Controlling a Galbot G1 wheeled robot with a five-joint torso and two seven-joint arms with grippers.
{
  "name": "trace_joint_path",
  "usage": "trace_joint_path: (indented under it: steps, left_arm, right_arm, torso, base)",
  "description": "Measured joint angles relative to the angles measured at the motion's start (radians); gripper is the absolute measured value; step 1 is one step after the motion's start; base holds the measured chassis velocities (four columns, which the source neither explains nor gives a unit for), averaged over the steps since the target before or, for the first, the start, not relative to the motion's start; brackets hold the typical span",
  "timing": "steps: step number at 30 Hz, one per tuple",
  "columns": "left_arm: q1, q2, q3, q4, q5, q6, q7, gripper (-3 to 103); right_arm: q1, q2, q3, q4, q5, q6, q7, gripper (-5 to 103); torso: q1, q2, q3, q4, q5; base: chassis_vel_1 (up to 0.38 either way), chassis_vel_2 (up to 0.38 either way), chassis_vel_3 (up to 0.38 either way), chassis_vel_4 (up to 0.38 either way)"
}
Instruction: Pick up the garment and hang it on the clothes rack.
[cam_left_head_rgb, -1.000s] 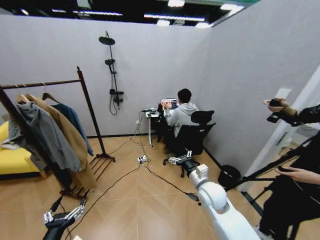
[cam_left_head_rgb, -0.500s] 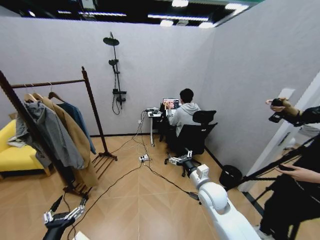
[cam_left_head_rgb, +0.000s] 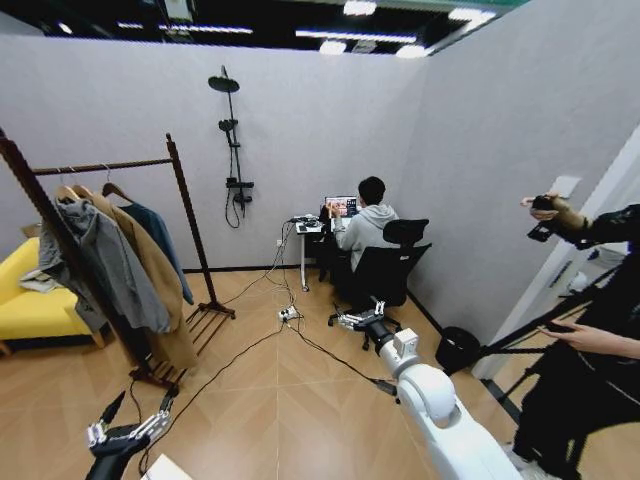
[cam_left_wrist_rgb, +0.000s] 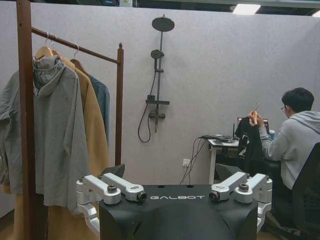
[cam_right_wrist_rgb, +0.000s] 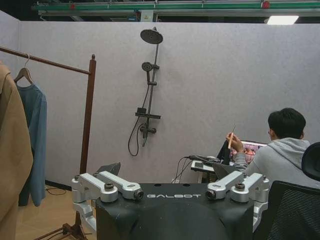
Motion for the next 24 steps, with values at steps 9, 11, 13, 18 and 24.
trace_joint_path:
  steps: [9, 11, 13, 18, 24]
  left_arm:
    - [0.0, 0.0, 0.0, 0.0, 0.0, 0.0, 0.0, 100]
    - [0.0, 0.0, 0.0, 0.0, 0.0, 0.0, 0.0, 100]
    - [0.0, 0.0, 0.0, 0.0, 0.0, 0.0, 0.0, 100]
    - [0.0, 0.0, 0.0, 0.0, 0.0, 0.0, 0.0, 100]
    - [0.0, 0.0, 0.0, 0.0, 0.0, 0.0, 0.0, 100]
  right_arm:
    - [0.005, -0.001, 0.006, -0.004, 0.001, 0.0, 0.0, 100]
    - [0.006, -0.001, 0.006, -0.002, 0.001, -0.001, 0.0, 100]
    - [0.006, 0.0, 0.006, 0.002, 0.002, -0.002, 0.0, 100]
    - [0.004, 0.005, 0.005, 0.004, 0.001, -0.002, 0.0, 100]
    - [-0.01, 0.016, 0.009, 0.015, 0.006, -0.014, -0.019, 100]
  torso:
    - [0.0, 0.0, 0.0, -0.0001, 0.0]
    - [0.0, 0.0, 0.0, 0.0, 0.0]
    - [0.0, 0.0, 0.0, 0.0001, -0.0001]
    - [0.0, 0.0, 0.0, 0.0001, 0.0]
    - [0.0, 0.0, 0.0, -0.0001, 0.0]
  base:
    - [0.054, -0.058, -0.046, 0.053]
    - [0.051, -0.064, -0.061, 0.054]
    - [0.054, -0.058, -0.065, 0.057]
    - [0.063, -0.067, -0.074, 0.069]
    - [0.042, -0.051, -0.041, 0.042]
